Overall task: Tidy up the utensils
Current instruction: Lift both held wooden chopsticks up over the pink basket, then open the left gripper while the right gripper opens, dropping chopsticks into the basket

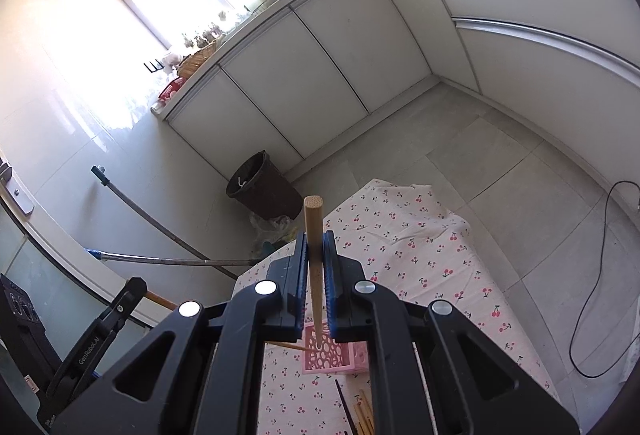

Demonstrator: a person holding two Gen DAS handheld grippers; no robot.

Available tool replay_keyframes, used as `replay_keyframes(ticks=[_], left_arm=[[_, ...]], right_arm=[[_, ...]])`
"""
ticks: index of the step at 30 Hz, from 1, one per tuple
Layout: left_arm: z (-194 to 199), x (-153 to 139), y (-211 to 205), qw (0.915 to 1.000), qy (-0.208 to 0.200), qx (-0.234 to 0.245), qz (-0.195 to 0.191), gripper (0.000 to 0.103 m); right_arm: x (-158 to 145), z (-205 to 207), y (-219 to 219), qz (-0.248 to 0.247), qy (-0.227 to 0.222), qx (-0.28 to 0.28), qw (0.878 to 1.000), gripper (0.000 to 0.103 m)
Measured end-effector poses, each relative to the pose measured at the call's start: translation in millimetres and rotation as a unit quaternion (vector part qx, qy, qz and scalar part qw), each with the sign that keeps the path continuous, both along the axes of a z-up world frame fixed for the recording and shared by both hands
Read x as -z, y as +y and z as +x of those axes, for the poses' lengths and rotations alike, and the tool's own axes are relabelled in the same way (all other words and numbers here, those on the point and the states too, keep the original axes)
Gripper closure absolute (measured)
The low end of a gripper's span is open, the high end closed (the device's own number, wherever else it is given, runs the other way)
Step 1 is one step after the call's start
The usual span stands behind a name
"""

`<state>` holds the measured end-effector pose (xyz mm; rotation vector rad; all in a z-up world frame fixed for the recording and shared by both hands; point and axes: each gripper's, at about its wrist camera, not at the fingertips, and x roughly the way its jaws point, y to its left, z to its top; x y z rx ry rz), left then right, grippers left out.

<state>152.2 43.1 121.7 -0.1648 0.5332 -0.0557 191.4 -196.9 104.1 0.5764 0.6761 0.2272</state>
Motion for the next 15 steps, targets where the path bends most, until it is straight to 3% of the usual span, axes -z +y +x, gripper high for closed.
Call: replay_keyframes(ticks=[4,5,6,8,15], left_arm=[[7.2,12.9,0.3,0.9998,0.020,0.004,-0.009,0.094],[6.9,15.4,1.2,0.9997,0.022,0.003,-0.011,0.084],[5.1,16.7,3.0,0.9997,0.023,0.000,-0.012,0.068],[-4.1,15.8,9.5,0.9996,0.014,-0.016,-0.019,0.052],[-39.5,8.0,33.0,0.9975,-0.004,-0.055,-0.045,0.048]], right_arm=[[1.9,1.1,0.1,0.001,0.000,-0.001,1.000,0.095],[2.1,1.4,1.5,0.001,-0.001,-0.002,1.000,0.095],[2.2,1.4,3.4,-0.002,-0.002,-0.003,1.000,0.095],[2.7,2.2,7.8,-0.011,-0.005,-0.004,1.000,0.095],[8.0,6.7,24.9,-0.031,-0.007,-0.006,0.999,0.095]])
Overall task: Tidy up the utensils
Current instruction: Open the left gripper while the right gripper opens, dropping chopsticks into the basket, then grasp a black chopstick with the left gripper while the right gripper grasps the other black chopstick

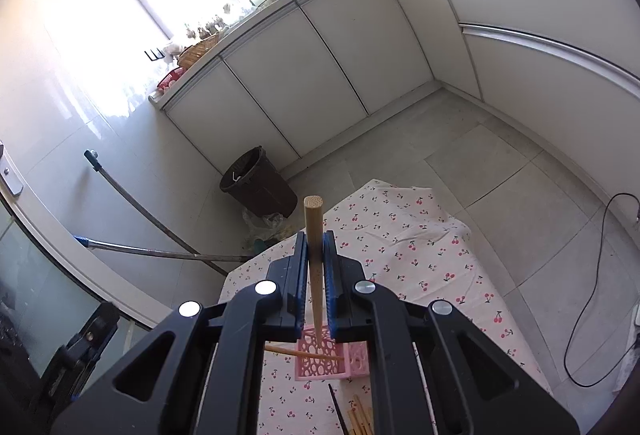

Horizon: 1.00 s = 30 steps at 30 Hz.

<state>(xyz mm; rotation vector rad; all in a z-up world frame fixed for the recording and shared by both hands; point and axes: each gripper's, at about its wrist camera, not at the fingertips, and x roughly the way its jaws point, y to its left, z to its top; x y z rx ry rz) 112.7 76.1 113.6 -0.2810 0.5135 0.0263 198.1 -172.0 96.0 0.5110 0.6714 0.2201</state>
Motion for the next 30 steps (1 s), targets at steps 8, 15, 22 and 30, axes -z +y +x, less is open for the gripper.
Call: replay_keyframes(ticks=[8,15,22,30], left_arm=[[-15.8,27.5,-1.2,0.9996,0.028,0.009,-0.003,0.042],[-18.5,54.9,-8.1,0.9962,0.083,0.025,-0.001,0.036],[-39.6,86.1,-13.5,0.9926,0.120,0.021,0.008,0.030],[-63.2,110.2,-25.4,0.9895,0.140,0.017,0.030,0.010]], right_arm=[[12.3,-7.3,27.6,-0.045,0.001,-0.024,0.999,0.085],[27.7,-52.5,50.8,-0.142,-0.002,-0.045,0.989,0.062],[57.0,-94.1,44.9,-0.187,0.018,-0.044,0.981,0.047],[76.4,-127.4,20.5,-0.210,0.046,-0.014,0.976,0.019]])
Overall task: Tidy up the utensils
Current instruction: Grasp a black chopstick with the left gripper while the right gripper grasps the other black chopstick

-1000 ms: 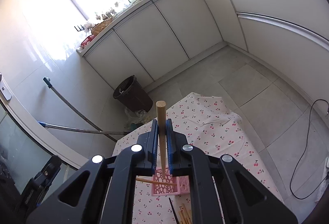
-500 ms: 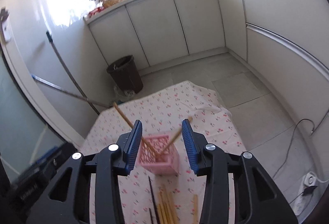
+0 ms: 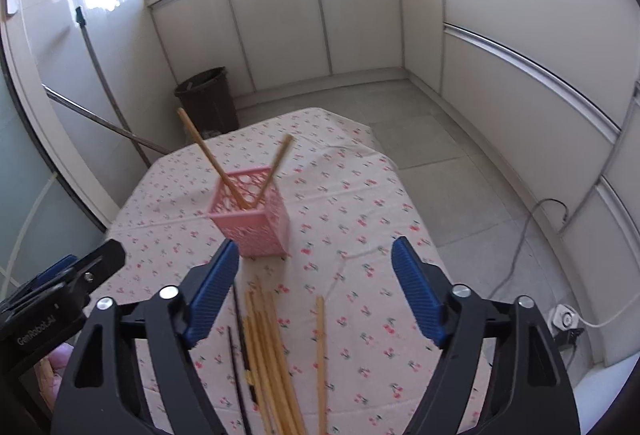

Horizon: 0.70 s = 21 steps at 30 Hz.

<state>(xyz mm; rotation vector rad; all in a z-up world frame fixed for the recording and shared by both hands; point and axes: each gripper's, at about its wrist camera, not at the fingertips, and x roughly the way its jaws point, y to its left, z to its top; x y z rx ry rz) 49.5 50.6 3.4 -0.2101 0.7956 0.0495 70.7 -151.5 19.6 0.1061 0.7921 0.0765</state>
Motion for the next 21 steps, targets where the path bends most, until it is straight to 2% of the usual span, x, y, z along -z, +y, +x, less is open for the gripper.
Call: replay_keyframes(ticks=[1,2,6,7,9,11,13,15,17,19,21], left_arm=[[-0.9,3.5,0.2,1.0000,0.007,-0.002,0.002,0.009],[-0.7,6.3,0.4,0.9999,0.013,-0.003,0.003,0.007],[10.9,28.8,6.1,0.9977,0.067,-0.001,-0.012,0.007],[16.0,39.0,9.0,0.9955,0.092,-0.007,-0.022,0.007],[24.6,59.9,12.9,0.9882,0.147,-0.019,-0.038,0.007],[31.5,85.1,17.5,0.9765,0.203,-0.029,-0.065,0.007],[33.0,107.6,18.6,0.9672,0.239,-0.031,-0.082,0.007],[32.4,121.1,15.2,0.9647,0.253,-0.032,-0.067,0.009],[32.5,130.7,10.0,0.9655,0.256,-0.035,-0.033,0.010],[33.6,135.7,4.9,0.9653,0.259,-0.031,-0.021,0.015],[34.3,139.7,0.7,0.9641,0.263,-0.025,-0.027,0.027]], right_arm=[[2.7,-3.0,-4.9,-0.004,0.004,0.007,1.000,0.013],[7.0,-6.4,-12.2,-0.007,0.009,0.017,1.000,0.011],[27.0,-11.2,-30.8,-0.009,0.056,0.022,0.998,0.011],[33.9,-10.8,-35.2,-0.006,0.075,0.017,0.997,0.011],[45.1,-8.9,-40.9,0.006,0.112,0.018,0.993,0.011],[55.4,-6.0,-45.1,0.056,0.153,0.015,0.987,0.011],[67.4,-3.8,-46.2,0.107,0.194,0.004,0.975,0.011],[77.1,-2.7,-44.7,0.126,0.221,0.001,0.967,0.011],[84.8,-2.3,-43.4,0.136,0.233,0.011,0.963,0.011],[84.4,-1.3,-45.1,0.148,0.236,0.016,0.960,0.011],[83.2,-0.5,-48.3,0.158,0.236,0.022,0.959,0.011]])
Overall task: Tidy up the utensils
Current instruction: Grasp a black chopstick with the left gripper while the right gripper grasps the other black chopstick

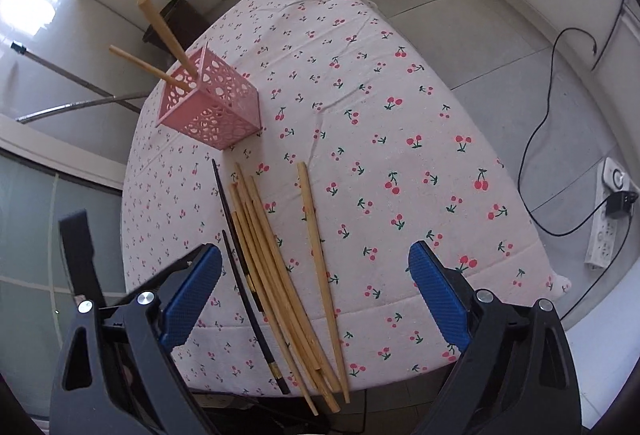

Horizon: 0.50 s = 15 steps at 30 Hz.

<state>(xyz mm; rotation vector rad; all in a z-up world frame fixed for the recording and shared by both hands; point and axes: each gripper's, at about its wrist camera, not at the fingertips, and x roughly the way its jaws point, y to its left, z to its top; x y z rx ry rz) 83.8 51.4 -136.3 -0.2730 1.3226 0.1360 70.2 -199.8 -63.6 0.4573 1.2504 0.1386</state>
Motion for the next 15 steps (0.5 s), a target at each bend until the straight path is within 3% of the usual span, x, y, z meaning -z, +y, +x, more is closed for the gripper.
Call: replay_keyframes(ticks=[3,11,15], left_arm=[[0.7,10.9,-10.1,0.9998,0.015,0.013,-0.002,0.040],[-3.7,25.8,-25.3,0.9985,0.013,0.029,0.046,0.058],[-7.7,27.7,-43.2,0.9975,-0.002,0.054,0.044,0.081]], right_arm=[[1.0,1.8,-2.3,0.003,0.005,0.004,1.000,0.011],[3.9,2.3,-0.1,0.009,0.011,-0.001,1.000,0.011],[1.9,3.6,3.2,-0.007,0.000,-0.005,1.000,0.011]])
